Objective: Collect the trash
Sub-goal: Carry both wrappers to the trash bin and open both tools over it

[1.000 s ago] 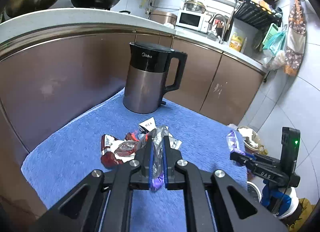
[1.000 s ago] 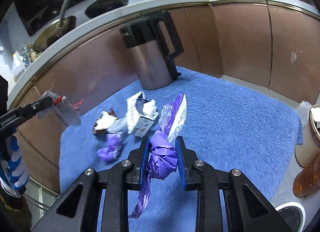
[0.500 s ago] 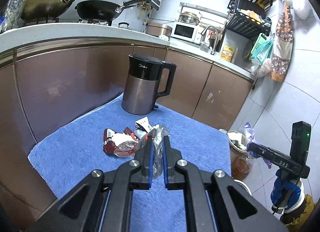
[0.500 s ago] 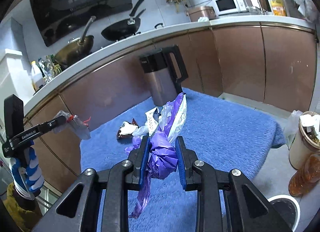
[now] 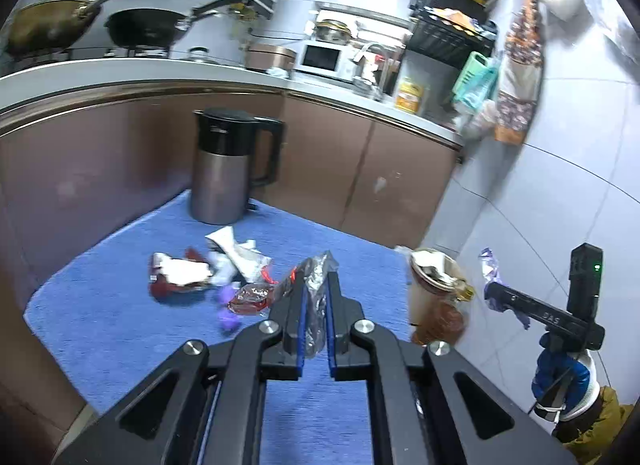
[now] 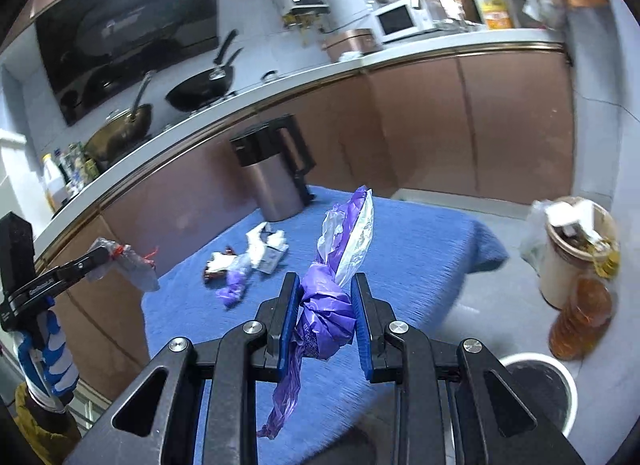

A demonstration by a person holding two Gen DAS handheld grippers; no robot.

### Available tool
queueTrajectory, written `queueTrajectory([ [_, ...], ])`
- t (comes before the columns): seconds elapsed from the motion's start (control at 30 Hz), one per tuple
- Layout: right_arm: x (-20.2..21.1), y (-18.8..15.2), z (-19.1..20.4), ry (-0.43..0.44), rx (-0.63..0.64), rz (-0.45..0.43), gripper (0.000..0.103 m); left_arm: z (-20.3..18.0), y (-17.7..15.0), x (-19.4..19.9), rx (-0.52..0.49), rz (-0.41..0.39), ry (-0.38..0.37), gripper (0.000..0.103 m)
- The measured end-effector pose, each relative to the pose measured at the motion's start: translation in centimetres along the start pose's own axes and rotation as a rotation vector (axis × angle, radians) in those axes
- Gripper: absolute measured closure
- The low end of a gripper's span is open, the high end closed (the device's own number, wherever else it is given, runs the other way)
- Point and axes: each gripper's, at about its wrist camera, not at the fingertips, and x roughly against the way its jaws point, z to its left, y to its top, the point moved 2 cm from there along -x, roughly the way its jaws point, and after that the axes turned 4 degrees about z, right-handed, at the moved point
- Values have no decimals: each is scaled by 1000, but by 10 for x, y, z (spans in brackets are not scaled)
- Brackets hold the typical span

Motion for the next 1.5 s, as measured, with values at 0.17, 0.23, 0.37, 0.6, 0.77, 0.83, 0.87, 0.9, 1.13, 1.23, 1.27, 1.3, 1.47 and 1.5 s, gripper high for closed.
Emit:
queueTrajectory([
  [0.17,20,-13,-41,-79,-74,-12,77,-37,0,-16,-38,27,-74,96],
  [0.23,26,-18,-56,-108,-103,-12,77,-54,-2,-26,-54,44,-106,96],
  [0.37,34,-32,-90,-175,-166,-2,77,-83,-5,-47,-81,88,-165,96],
  [0.6,33,-57,-143,-283,-264,44,77,-149,-18,-96,-169,196,-265,96],
  [0.77,26,-79,-180,-328,-335,81,77,-205,-37,-147,-240,308,-325,96],
  [0.83,22,-89,-195,-340,-372,98,77,-224,-47,-169,-260,359,-342,96],
  [0.87,20,-92,-201,-342,-387,105,76,-234,-54,-182,-272,388,-351,96],
  [0.9,18,-95,-207,-346,-400,112,76,-241,-60,-191,-279,408,-356,96],
  [1.13,5,-119,-243,-376,-470,161,76,-285,-93,-254,-299,537,-402,96],
  [1.23,-2,-129,-253,-380,-494,185,76,-292,-102,-272,-288,575,-412,94],
  [1.27,-4,-131,-256,-381,-499,191,76,-294,-104,-277,-284,588,-417,94],
  [1.3,-7,-133,-259,-382,-505,198,74,-296,-107,-282,-279,601,-423,94],
  [1.47,-16,-144,-273,-406,-532,236,72,-300,-117,-296,-261,648,-431,84],
  [1.5,-17,-146,-275,-413,-538,242,69,-300,-118,-297,-255,651,-434,77],
])
